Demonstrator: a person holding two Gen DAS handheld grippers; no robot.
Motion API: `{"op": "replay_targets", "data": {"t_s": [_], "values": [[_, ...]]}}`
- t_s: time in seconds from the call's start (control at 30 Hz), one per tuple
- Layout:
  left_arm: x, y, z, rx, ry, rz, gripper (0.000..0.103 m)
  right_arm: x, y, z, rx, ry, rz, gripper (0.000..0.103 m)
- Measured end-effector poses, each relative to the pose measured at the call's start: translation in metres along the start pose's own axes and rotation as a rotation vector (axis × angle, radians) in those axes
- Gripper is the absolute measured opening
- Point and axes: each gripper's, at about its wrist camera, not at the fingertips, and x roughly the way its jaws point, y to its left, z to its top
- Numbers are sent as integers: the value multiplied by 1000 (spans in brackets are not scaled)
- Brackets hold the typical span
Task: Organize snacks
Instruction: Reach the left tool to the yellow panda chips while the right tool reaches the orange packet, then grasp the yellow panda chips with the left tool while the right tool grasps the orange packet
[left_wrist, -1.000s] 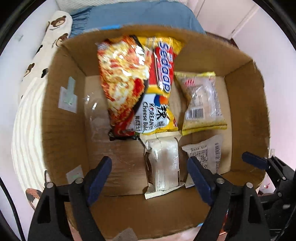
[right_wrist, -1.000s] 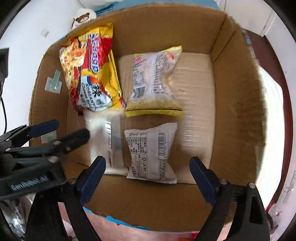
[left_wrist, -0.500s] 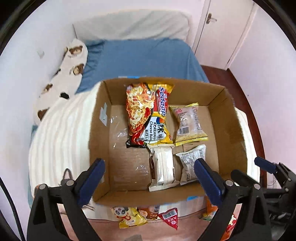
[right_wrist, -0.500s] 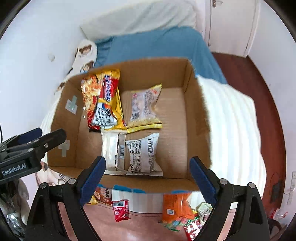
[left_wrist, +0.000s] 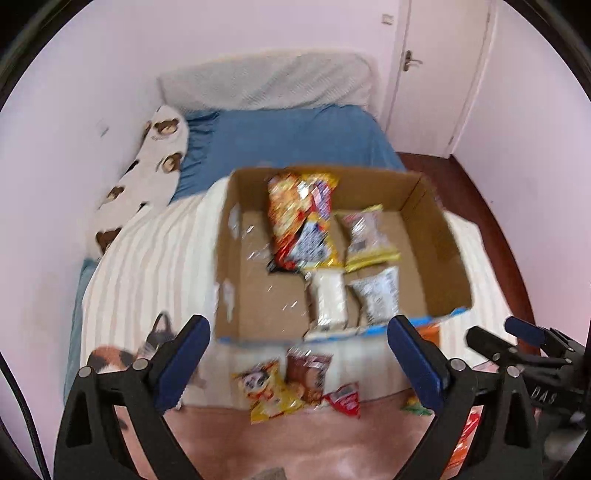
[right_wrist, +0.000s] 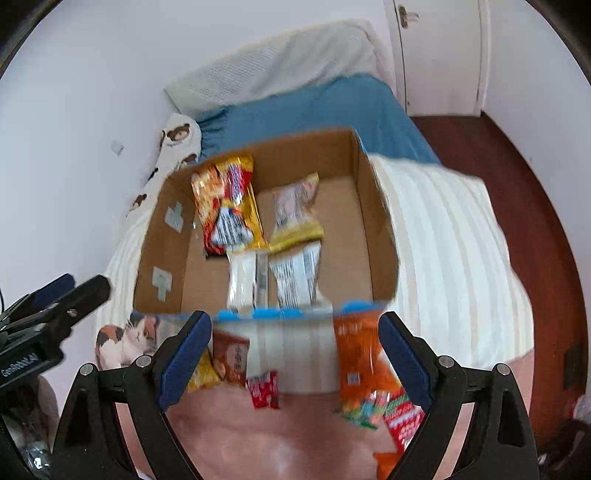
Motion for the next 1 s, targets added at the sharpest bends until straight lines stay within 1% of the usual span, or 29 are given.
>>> {"op": "replay_targets", "data": {"t_s": [0.1,0.2,0.27,0.3,0.4,0.5,0.6,0.67,0.7,0.73,0.77,0.8,0.83,0.87,0.9,1.0], "values": [[25,21,-27,-54,65,23,99,19,-13,-18,38,60,-14,94],[65,47,-53,-152,199,14,99,47,-31,-39,96,131,-33,94],[91,61,-69,-222,269,6,98,68,-42,-50,124,170,-54,94],[105,68,-79,-263,311,-13,98,75,-46,-53,133,182,-59,94],[141,78,-96,-358,401,-61,98,99,-57,-62,164,212,-83,94],[169,82,-107,-428,453,-86,98,117,-64,-65,175,214,-117,94],[189,76,-113,-435,480,-90,98,133,-67,-63,174,222,-140,94],[194,73,-113,-427,451,-75,98,147,-68,-60,161,230,-165,94],[194,72,-113,-416,426,-56,96,154,-69,-59,151,238,-180,94],[193,69,-113,-398,412,-40,91,160,-71,-56,142,244,-195,94],[192,66,-113,-378,407,-35,75,166,-72,-55,133,252,-204,93],[192,63,-114,-349,407,-30,62,171,-73,-55,127,264,-204,86],[192,59,-114,-324,408,-28,61,177,-74,-56,125,277,-203,79],[192,56,-114,-304,406,-22,61,181,-75,-56,124,287,-201,65],[192,51,-115,-284,405,-16,61,183,-76,-57,124,297,-187,62],[185,43,-125,-257,400,-3,60,180,-74,-61,107,287,-185,59]]}}
